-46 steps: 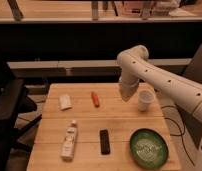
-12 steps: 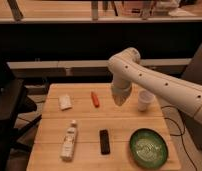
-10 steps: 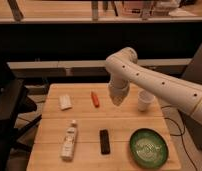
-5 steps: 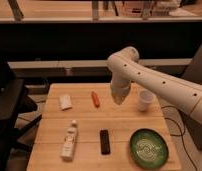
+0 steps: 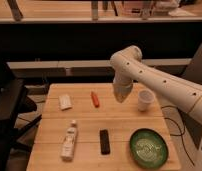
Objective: Move the arm in a circular motion
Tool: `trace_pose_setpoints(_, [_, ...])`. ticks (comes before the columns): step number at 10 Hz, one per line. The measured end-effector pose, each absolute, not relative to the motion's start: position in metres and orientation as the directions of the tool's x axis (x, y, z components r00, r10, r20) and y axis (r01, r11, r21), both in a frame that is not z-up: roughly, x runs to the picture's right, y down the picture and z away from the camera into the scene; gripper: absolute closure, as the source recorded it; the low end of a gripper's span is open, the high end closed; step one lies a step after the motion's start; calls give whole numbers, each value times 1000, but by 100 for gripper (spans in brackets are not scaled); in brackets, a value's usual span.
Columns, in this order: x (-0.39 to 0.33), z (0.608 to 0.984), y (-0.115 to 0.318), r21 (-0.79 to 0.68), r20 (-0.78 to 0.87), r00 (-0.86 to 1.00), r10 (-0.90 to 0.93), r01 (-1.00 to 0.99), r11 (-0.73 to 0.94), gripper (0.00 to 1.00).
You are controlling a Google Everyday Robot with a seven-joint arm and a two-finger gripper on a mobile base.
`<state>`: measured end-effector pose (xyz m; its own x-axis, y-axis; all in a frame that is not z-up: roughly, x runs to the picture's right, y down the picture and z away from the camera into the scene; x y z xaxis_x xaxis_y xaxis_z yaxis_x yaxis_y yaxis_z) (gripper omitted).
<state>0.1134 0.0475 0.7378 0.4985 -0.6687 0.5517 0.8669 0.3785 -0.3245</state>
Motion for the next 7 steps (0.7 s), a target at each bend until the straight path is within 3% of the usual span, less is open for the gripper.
trace_pose_setpoints(7, [136,740,48,-317,561,502,-658,865,389,97])
